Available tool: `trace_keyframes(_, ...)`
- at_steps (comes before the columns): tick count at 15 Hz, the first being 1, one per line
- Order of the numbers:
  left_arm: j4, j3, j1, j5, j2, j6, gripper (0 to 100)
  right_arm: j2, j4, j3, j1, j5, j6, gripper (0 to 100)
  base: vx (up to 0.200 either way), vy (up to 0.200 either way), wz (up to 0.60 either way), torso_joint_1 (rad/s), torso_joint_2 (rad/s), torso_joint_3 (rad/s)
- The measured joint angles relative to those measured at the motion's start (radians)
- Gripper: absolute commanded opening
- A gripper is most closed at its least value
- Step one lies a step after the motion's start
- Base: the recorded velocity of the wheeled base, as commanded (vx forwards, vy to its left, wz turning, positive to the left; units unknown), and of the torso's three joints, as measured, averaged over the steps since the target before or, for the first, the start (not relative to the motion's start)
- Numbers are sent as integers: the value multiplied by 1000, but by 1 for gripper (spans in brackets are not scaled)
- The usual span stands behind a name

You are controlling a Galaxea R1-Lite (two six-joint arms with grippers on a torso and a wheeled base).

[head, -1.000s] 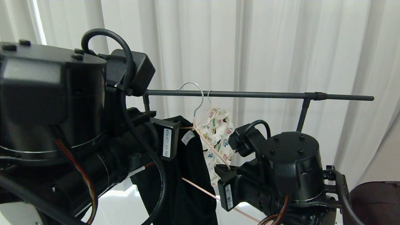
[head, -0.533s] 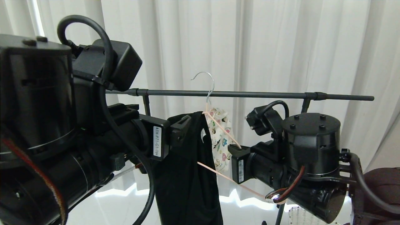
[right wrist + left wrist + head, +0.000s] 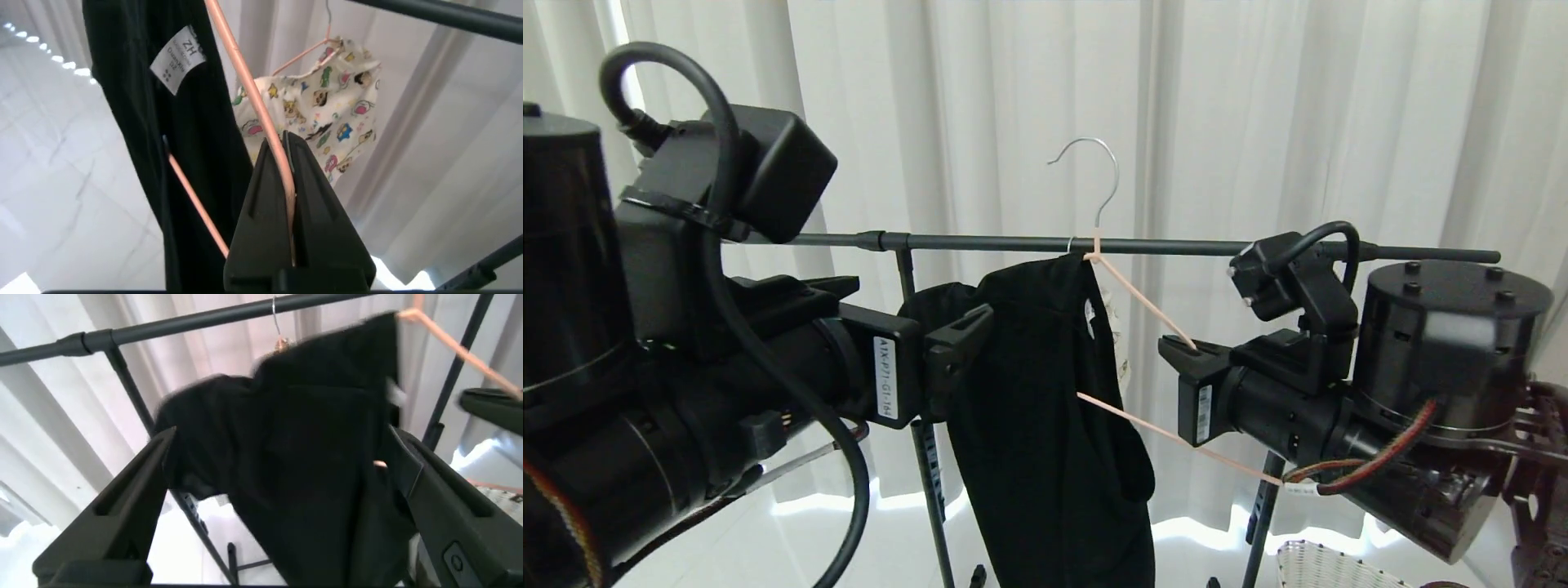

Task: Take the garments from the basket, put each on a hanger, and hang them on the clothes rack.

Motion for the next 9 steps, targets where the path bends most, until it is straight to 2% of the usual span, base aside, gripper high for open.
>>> trace_keyframes(2, 0, 20, 57, -131, -39, 37, 100, -39, -40, 69, 1, 26, -34, 0, 0, 0, 0, 0, 0, 0)
trace_keyframes(3, 1, 31, 98, -230, -59, 70, 100, -61, -60, 110, 2, 43, -45, 0, 0, 0, 0, 0, 0, 0)
trace_keyframes(4, 0, 41, 142, -338, -78, 100, 100, -87, -78, 151, 4, 63, -54, 0, 0, 0, 0, 0, 0, 0)
trace_keyframes(6, 1, 59, 236, -617, -117, 136, 100, -146, -89, 232, 4, 106, -64, 0, 0, 0, 0, 0, 0, 0)
trace_keyframes(7, 1, 67, 286, -729, -132, 157, 100, -173, -90, 263, 11, 124, -68, 0, 0, 0, 0, 0, 0, 0)
trace_keyframes(8, 1, 82, 330, -799, -143, 205, 100, -199, -93, 291, 27, 139, -72, 0, 0, 0, 0, 0, 0, 0)
trace_keyframes(9, 2, 103, 353, -830, -151, 237, 100, -222, -93, 312, 43, 147, -75, 0, 0, 0, 0, 0, 0, 0)
